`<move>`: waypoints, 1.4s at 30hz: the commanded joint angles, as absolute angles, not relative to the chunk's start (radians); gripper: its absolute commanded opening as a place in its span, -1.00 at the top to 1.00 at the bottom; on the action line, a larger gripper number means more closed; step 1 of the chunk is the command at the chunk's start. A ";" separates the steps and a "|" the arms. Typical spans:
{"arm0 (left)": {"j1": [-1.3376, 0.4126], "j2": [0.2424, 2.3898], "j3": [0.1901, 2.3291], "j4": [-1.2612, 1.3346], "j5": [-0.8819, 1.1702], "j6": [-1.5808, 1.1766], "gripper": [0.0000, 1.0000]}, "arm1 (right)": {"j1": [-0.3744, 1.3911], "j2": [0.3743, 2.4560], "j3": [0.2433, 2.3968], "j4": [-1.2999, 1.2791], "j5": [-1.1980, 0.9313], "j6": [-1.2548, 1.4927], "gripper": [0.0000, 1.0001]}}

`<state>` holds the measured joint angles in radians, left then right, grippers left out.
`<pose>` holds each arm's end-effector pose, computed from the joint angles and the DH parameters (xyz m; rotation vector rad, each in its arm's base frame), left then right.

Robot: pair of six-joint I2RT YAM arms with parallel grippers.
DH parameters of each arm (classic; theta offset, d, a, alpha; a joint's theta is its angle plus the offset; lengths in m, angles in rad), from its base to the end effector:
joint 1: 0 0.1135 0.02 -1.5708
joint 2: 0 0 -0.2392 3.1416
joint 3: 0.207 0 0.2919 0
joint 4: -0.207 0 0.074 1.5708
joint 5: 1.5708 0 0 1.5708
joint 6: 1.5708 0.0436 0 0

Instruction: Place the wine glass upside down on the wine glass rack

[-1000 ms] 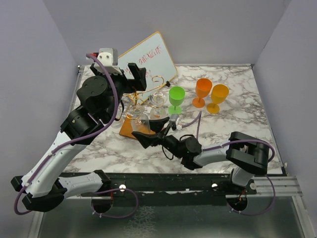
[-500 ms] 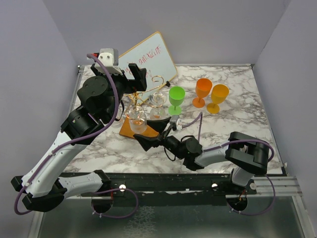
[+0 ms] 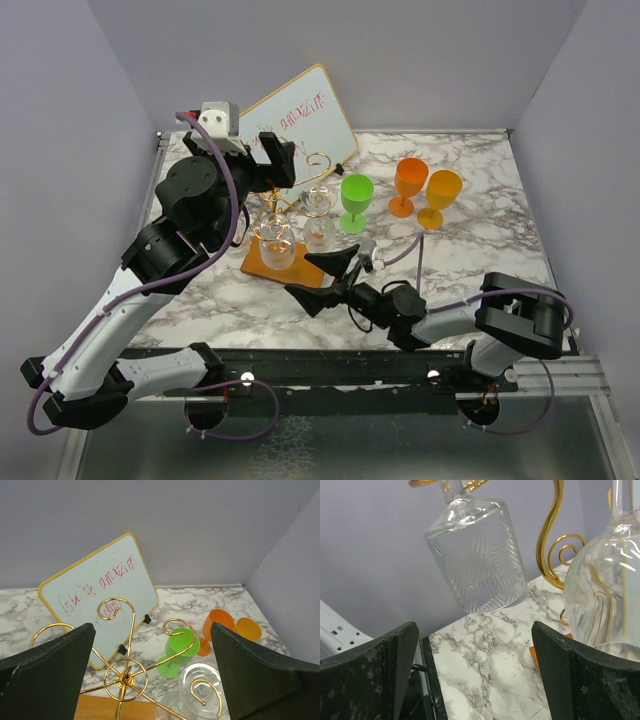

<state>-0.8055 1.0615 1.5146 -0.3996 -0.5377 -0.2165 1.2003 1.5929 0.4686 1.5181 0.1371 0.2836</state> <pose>0.1860 -0.1614 0.5073 0.0179 1.5386 -0.4072 0.1182 0.2877 0.1659 -0.4428 1.1916 1.2163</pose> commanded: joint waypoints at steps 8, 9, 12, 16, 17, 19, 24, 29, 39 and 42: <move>-0.806 0.927 1.424 -0.509 -0.477 -0.241 -0.98 | 1.201 1.245 0.326 1.107 0.162 0.223 -0.76; -0.807 0.911 1.415 -0.520 -0.471 -0.244 -0.98 | 1.201 1.196 0.325 1.025 0.203 0.215 -0.76; -0.807 0.868 1.399 -0.553 -0.457 -0.252 -0.98 | 1.201 1.056 0.386 0.700 0.420 0.218 -0.90; -0.806 0.821 1.376 -0.572 -0.406 -0.231 -0.98 | 1.176 0.970 0.476 0.467 0.564 0.201 -0.99; -0.807 0.812 1.369 -0.572 -0.370 -0.212 -0.98 | 1.152 0.964 0.497 0.422 0.571 0.217 -0.99; -0.807 0.802 1.358 -0.573 -0.335 -0.193 -0.98 | 1.065 0.963 0.539 0.326 0.564 0.293 -0.99; -0.806 0.784 1.344 -0.581 -0.360 -0.183 -0.98 | 0.833 0.981 0.610 0.163 0.540 0.470 -0.92; -0.807 0.771 1.345 -0.580 -0.368 -0.189 -0.98 | 0.714 1.066 0.822 -0.153 0.569 0.672 -0.86; -0.807 0.788 1.374 -0.580 -0.387 -0.301 -0.98 | 0.611 1.441 1.224 -0.449 0.503 0.690 -0.64; -0.806 0.782 1.370 -0.580 -0.389 -0.316 -0.98 | 0.592 1.511 1.271 -0.438 0.462 0.661 -0.58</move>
